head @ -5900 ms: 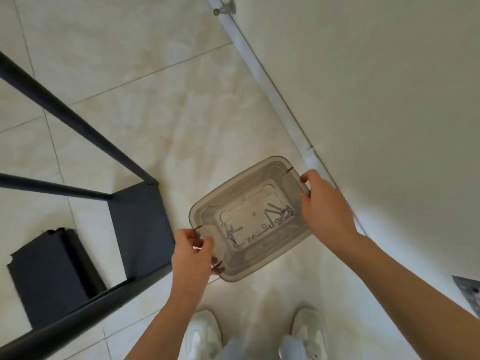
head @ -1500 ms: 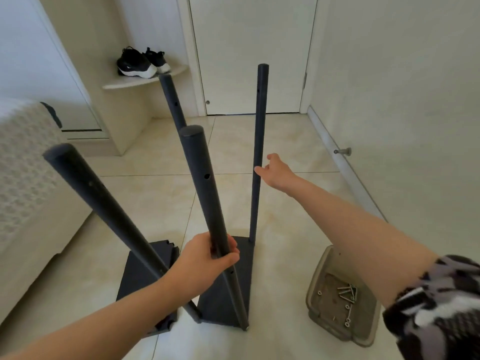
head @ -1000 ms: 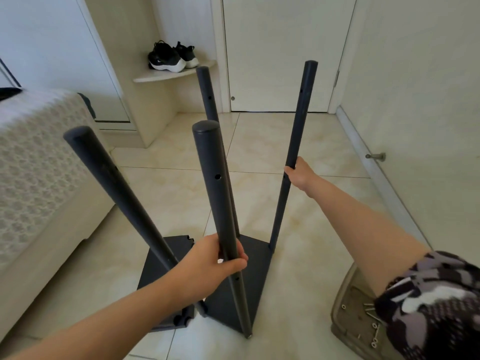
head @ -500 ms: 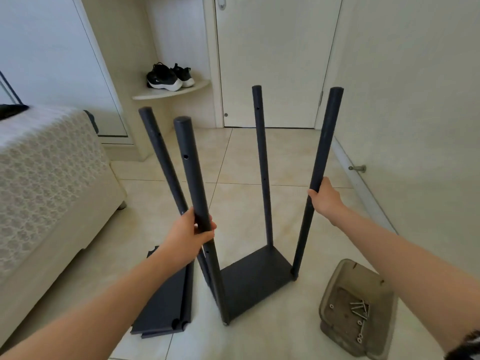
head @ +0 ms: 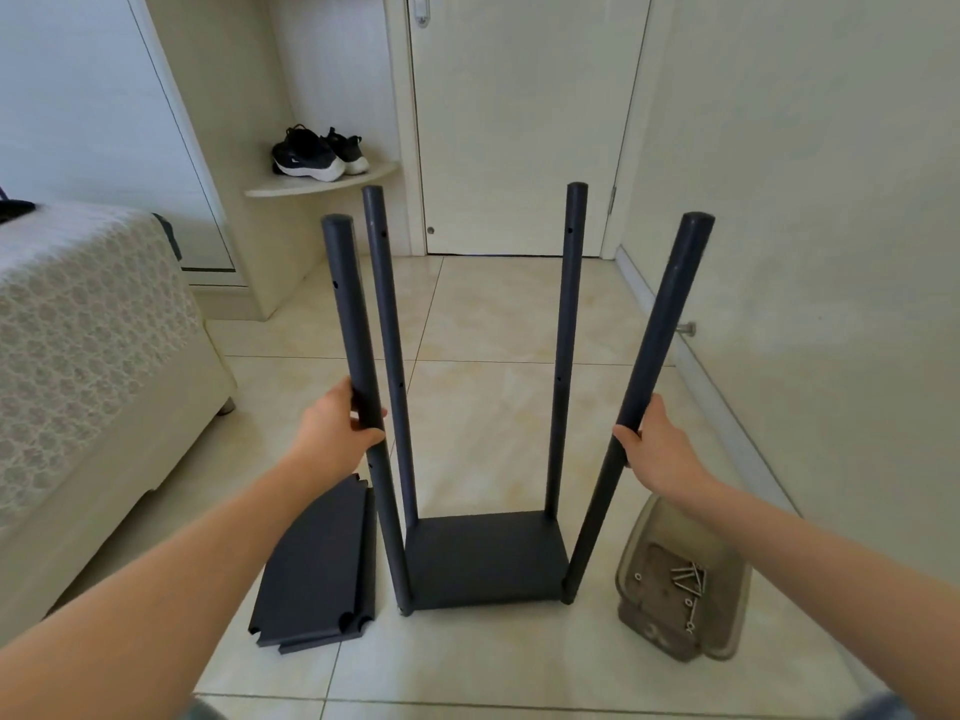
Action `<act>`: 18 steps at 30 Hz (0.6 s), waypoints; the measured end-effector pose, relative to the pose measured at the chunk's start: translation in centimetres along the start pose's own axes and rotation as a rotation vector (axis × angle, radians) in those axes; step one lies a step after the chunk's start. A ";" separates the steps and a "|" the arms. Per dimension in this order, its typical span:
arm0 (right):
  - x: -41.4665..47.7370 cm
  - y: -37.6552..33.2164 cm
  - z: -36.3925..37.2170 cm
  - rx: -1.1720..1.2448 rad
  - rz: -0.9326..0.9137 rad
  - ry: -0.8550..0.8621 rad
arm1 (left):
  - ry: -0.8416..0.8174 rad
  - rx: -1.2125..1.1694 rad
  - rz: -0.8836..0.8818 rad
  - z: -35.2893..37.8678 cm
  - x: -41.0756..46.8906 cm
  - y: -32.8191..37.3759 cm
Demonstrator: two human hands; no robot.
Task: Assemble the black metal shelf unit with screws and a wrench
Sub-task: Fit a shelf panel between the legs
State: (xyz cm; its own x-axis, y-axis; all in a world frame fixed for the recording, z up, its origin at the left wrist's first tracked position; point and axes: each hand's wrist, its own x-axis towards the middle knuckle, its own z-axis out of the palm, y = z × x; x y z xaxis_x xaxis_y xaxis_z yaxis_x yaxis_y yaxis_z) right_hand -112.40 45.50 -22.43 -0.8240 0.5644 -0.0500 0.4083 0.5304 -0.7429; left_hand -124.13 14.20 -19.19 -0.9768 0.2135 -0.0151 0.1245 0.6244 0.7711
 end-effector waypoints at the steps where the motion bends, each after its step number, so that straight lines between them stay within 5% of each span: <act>1: -0.3 -0.1 0.2 -0.011 -0.009 0.001 | -0.004 0.017 0.002 -0.1 0.0 -0.1; 18: -1.5 -0.1 1.8 -0.160 -0.129 -0.029 | -0.112 0.049 0.063 -0.5 -0.9 -1.9</act>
State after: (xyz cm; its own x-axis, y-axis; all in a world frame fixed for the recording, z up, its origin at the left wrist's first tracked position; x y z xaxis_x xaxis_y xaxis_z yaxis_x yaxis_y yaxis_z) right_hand -111.97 43.45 -23.50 -0.8834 0.4683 0.0175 0.3543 0.6920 -0.6289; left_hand -123.56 12.44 -20.34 -0.9414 0.3349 -0.0406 0.1965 0.6423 0.7408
